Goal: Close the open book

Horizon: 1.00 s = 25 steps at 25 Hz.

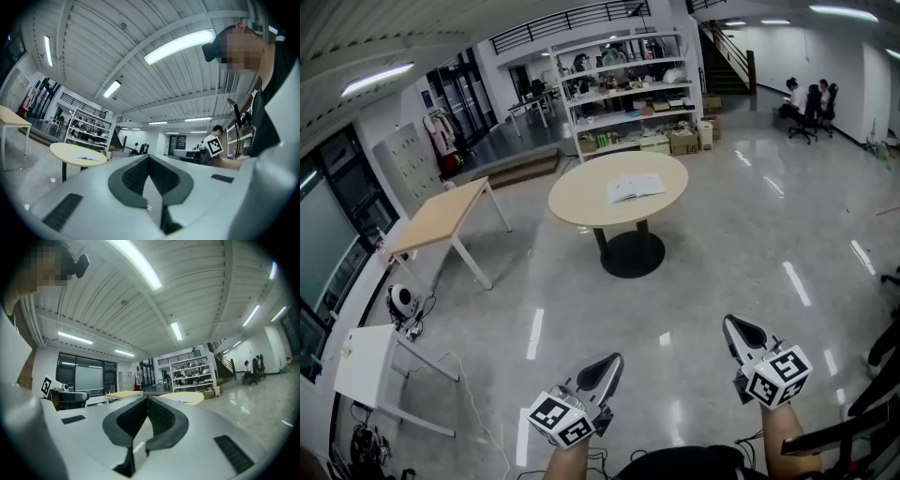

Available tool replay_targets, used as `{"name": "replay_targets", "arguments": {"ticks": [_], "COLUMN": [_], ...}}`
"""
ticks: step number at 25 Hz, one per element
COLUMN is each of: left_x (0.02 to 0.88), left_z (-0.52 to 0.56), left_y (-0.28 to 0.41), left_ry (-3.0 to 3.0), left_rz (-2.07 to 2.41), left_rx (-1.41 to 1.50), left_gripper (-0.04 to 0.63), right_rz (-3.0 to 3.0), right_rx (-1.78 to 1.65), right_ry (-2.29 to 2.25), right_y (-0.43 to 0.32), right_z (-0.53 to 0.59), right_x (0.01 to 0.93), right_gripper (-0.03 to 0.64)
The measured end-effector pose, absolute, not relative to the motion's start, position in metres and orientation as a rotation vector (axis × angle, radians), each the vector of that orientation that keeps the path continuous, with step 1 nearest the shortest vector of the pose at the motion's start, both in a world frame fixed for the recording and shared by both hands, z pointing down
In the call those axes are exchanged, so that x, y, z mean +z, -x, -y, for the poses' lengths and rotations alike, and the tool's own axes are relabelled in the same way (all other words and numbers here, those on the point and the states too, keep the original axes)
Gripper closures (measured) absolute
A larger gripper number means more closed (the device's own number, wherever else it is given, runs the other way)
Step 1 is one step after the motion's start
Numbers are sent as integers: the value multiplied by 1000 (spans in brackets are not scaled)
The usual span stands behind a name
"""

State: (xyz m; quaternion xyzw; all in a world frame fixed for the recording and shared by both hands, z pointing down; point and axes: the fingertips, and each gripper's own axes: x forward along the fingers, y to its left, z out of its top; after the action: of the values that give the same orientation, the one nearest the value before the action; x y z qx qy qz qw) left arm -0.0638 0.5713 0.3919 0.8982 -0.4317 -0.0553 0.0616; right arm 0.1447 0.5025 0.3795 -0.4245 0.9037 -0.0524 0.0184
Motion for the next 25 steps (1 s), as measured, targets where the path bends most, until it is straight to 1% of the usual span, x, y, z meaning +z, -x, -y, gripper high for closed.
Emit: {"name": "replay_targets", "arguments": {"ticks": [6, 12, 17, 25], "left_x": [400, 409, 407, 401], "left_z": [-555, -519, -456, -327], "left_y": [91, 97, 98, 75], "left_ry": [-2706, -2705, -2688, -2652], "left_rz": [1259, 1253, 1283, 1356], "left_rx": [-164, -161, -143, -139], "left_gripper": [598, 598, 598, 598], "right_rz": [-2787, -2792, -2811, -2862], "right_rx": [-185, -184, -187, -146], "right_ry": [1339, 1336, 1297, 1206], "right_y": [-114, -108, -104, -125], "right_z": [-497, -463, -398, -263], "right_x": [382, 392, 392, 386], "right_gripper": [617, 617, 617, 617]}}
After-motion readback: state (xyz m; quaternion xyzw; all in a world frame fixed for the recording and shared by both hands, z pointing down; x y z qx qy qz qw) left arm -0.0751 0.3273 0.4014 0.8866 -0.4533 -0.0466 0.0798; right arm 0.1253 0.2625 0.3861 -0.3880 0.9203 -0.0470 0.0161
